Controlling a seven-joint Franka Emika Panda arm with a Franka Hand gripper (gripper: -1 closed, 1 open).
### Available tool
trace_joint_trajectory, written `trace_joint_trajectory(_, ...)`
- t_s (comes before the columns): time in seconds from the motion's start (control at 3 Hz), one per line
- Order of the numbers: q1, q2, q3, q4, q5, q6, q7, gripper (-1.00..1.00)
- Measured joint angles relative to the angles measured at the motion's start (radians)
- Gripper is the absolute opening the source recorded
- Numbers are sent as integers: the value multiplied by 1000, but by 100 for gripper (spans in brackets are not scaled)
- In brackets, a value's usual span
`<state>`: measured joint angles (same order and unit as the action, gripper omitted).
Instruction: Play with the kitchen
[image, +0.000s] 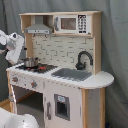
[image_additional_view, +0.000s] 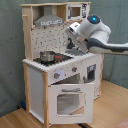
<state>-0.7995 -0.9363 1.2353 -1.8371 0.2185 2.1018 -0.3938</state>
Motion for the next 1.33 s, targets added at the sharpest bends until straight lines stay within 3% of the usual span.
trace_joint_trajectory(0.67,-58,125,41,98,-1,-97,-91,100)
trace_joint_trajectory(1.33,-153,217,128,201,-3,-181,-171,100)
